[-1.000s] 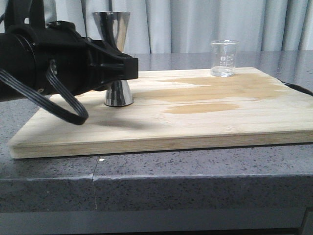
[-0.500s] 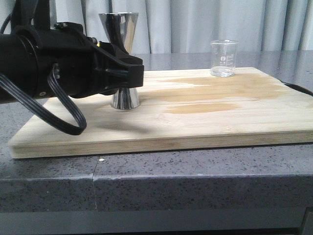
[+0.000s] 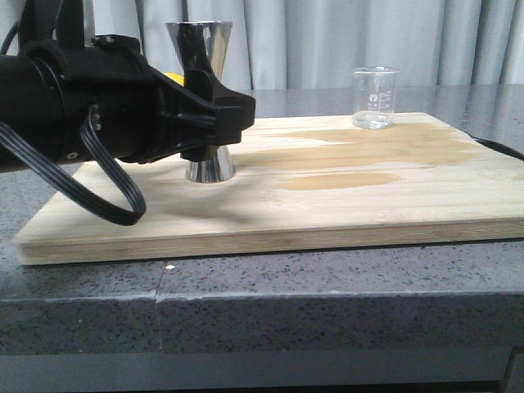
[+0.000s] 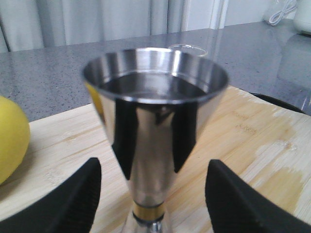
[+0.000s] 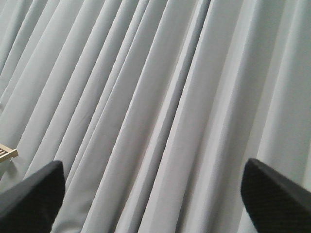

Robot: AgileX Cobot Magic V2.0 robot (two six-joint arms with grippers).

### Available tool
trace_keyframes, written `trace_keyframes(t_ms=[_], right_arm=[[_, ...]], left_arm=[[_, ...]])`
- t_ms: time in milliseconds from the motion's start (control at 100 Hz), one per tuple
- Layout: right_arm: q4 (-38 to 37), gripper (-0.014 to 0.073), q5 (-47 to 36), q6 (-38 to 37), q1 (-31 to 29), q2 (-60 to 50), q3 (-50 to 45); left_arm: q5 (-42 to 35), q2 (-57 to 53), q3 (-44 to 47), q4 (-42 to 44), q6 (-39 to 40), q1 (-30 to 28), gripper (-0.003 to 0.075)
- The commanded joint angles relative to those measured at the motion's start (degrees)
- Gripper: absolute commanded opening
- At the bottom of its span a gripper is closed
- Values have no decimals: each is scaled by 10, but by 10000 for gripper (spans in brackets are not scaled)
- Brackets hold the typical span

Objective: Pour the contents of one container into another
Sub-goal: 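Lower the filled jigger onto the board with the left gripper, then open the left gripper and withdraw it from the jigger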

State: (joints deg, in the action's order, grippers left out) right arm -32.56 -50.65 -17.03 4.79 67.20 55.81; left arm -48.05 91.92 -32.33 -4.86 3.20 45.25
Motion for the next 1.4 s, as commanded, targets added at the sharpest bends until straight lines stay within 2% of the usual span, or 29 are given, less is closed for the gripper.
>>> trace_keyframes(t_ms=[0, 390, 710, 840, 970, 1080, 1270, 1390], right_arm=[[15, 664, -26, 3, -3, -16, 20], [15, 664, -24, 3, -3, -16, 20], [15, 664, -24, 3, -3, -16, 20], [15, 664, -16, 3, -3, -16, 20], [15, 664, 38, 3, -3, -20, 20], [16, 664, 121, 3, -7, -34, 20], [16, 664, 245, 3, -32, -87, 20], [16, 640, 341, 3, -32, -148, 20]], left_arm=[[-47, -26, -10, 6, 1, 1, 456], [-1, -75, 12, 6, 1, 2, 456], [2, -104, 52, 6, 1, 2, 456], [15, -146, 81, 3, 1, 2, 456], [35, -226, 112, -25, -3, 2, 456], [66, -312, 117, -64, -74, 2, 454], [70, -475, 103, -228, -260, 1, 445], [70, -582, 98, -309, -372, 1, 401]])
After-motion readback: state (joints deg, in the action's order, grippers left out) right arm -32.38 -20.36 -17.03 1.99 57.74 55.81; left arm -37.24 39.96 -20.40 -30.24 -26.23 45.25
